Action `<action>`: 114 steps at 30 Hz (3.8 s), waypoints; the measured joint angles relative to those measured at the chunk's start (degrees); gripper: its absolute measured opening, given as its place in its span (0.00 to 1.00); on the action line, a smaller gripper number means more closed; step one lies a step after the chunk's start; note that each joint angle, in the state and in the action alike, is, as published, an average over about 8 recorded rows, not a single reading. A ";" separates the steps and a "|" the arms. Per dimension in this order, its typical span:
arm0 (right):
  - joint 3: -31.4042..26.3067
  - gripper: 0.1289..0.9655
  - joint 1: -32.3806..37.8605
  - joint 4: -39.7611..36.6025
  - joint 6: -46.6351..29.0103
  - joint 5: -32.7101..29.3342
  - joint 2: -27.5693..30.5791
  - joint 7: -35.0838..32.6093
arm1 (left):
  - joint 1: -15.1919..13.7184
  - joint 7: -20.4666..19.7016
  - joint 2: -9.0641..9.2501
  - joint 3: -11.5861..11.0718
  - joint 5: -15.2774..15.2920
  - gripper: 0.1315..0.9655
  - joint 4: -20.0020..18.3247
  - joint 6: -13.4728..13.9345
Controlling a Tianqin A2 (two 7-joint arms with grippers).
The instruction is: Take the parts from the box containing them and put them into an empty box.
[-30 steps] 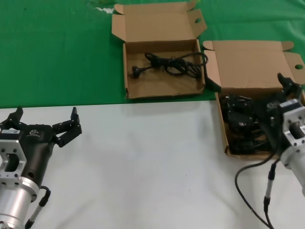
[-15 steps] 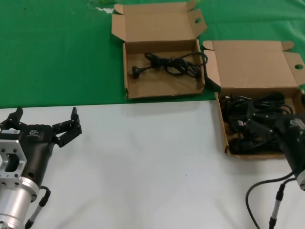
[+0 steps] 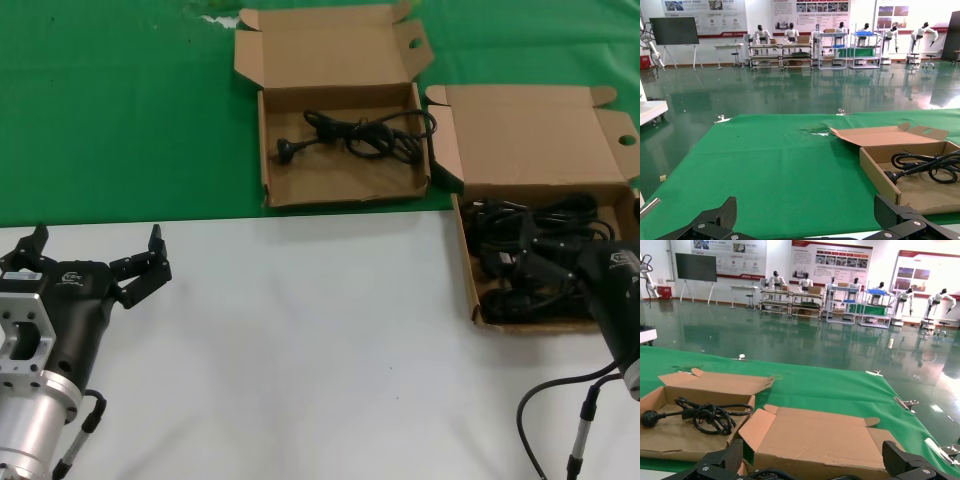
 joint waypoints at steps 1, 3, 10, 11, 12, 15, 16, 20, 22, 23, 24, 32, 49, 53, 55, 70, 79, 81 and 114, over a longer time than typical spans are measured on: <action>0.00 1.00 0.00 0.00 0.00 0.00 0.00 0.00 | 0.00 0.00 0.00 0.00 0.00 1.00 0.00 0.00; 0.00 1.00 0.00 0.00 0.00 0.00 0.00 0.00 | 0.00 0.00 0.00 0.00 0.00 1.00 0.00 0.00; 0.00 1.00 0.00 0.00 0.00 0.00 0.00 0.00 | 0.00 0.01 0.00 0.00 0.00 1.00 0.00 0.00; 0.00 1.00 0.00 0.00 0.00 0.00 0.00 0.00 | 0.00 0.01 0.00 0.00 0.00 1.00 0.00 0.00; 0.00 1.00 0.00 0.00 0.00 0.00 0.00 0.00 | 0.00 0.01 0.00 0.00 0.00 1.00 0.00 0.00; 0.00 1.00 0.00 0.00 0.00 0.00 0.00 0.00 | 0.00 0.01 0.00 0.00 0.00 1.00 0.00 0.00; 0.00 1.00 0.00 0.00 0.00 0.00 0.00 0.00 | 0.00 0.01 0.00 0.00 0.00 1.00 0.00 0.00; 0.00 1.00 0.00 0.00 0.00 0.00 0.00 0.00 | 0.00 0.02 0.00 0.00 0.00 1.00 0.00 0.00; 0.00 1.00 0.00 0.00 0.00 0.00 0.00 0.00 | 0.00 0.02 0.00 0.00 0.00 1.00 0.00 0.00; 0.00 1.00 0.00 0.00 0.00 0.00 0.00 0.00 | 0.00 0.02 0.00 0.00 0.00 1.00 0.00 0.00; 0.00 1.00 0.00 0.00 0.00 0.00 0.00 0.00 | 0.00 0.02 0.00 0.00 0.00 1.00 0.00 0.00; 0.00 1.00 0.00 0.00 0.00 0.00 0.00 0.00 | 0.00 0.02 0.00 0.00 0.00 1.00 0.00 0.00; 0.00 1.00 0.00 0.00 0.00 0.00 0.00 0.00 | 0.00 0.02 0.00 0.00 0.00 1.00 0.00 0.00; 0.00 1.00 0.00 0.00 0.00 0.00 0.00 0.00 | 0.00 0.02 0.00 0.00 0.00 1.00 0.00 0.00; 0.00 1.00 0.00 0.00 0.00 0.00 0.00 0.00 | 0.00 0.02 0.00 0.00 0.00 1.00 0.00 0.00; 0.00 1.00 0.00 0.00 0.00 0.00 0.00 0.00 | 0.00 0.02 0.00 0.00 0.00 1.00 0.00 0.00; 0.00 1.00 0.00 0.00 0.00 0.00 0.00 0.00 | 0.00 0.02 0.00 0.00 0.00 1.00 0.00 0.00; 0.00 1.00 0.00 0.00 0.00 0.00 0.00 0.00 | 0.00 0.02 0.00 0.00 0.00 1.00 0.00 0.00; 0.00 1.00 0.00 0.00 0.00 0.00 0.00 0.00 | 0.00 0.01 0.00 0.00 0.00 1.00 0.00 0.00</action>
